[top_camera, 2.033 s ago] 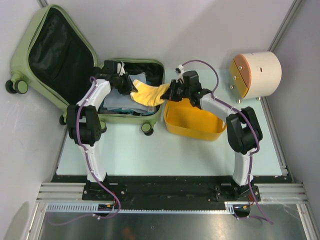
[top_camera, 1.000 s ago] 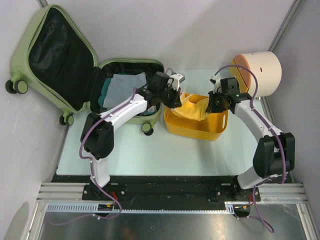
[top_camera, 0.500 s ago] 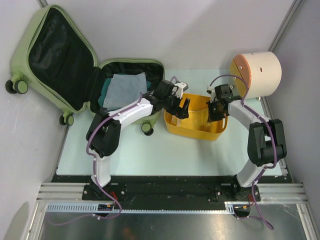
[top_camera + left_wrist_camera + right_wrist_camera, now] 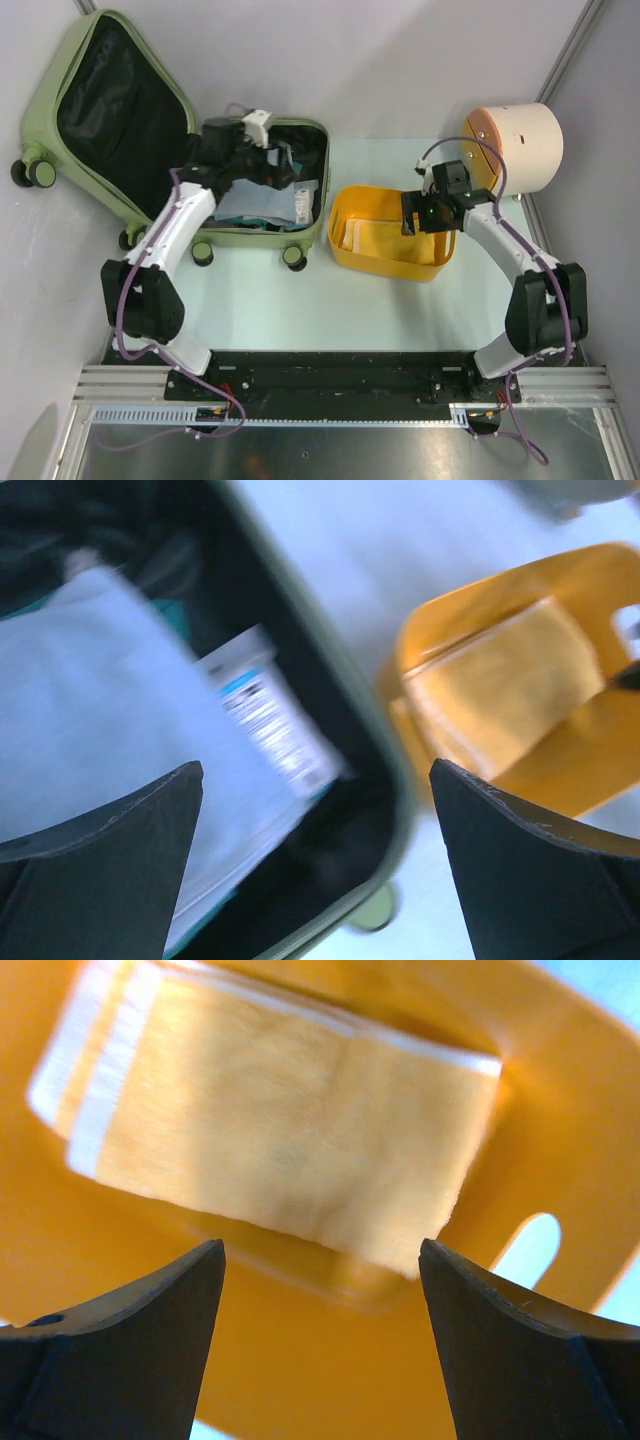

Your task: Open, take out, and arrange the luggage

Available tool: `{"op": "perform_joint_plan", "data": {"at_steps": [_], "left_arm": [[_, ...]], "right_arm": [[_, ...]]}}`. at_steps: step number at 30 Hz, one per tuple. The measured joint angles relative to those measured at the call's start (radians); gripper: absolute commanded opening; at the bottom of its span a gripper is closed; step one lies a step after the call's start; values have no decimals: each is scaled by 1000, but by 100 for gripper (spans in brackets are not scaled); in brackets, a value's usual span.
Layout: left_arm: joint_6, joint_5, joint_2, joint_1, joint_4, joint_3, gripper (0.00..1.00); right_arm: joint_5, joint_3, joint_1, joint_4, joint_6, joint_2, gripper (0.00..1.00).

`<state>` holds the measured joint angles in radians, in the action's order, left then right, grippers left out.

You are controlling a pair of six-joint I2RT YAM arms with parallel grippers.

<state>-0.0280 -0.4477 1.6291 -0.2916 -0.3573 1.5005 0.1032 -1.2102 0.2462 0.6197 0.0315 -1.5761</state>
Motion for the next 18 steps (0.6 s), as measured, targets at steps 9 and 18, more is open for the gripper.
{"op": "perform_joint_plan", "data": {"at_steps": [9, 18], "left_arm": [[513, 4, -10, 180, -193, -90, 94], [861, 45, 95, 151, -251, -97, 92]], "right_arm": [[107, -27, 19, -154, 21, 107, 86], [206, -101, 110, -266, 64, 19, 85]]}}
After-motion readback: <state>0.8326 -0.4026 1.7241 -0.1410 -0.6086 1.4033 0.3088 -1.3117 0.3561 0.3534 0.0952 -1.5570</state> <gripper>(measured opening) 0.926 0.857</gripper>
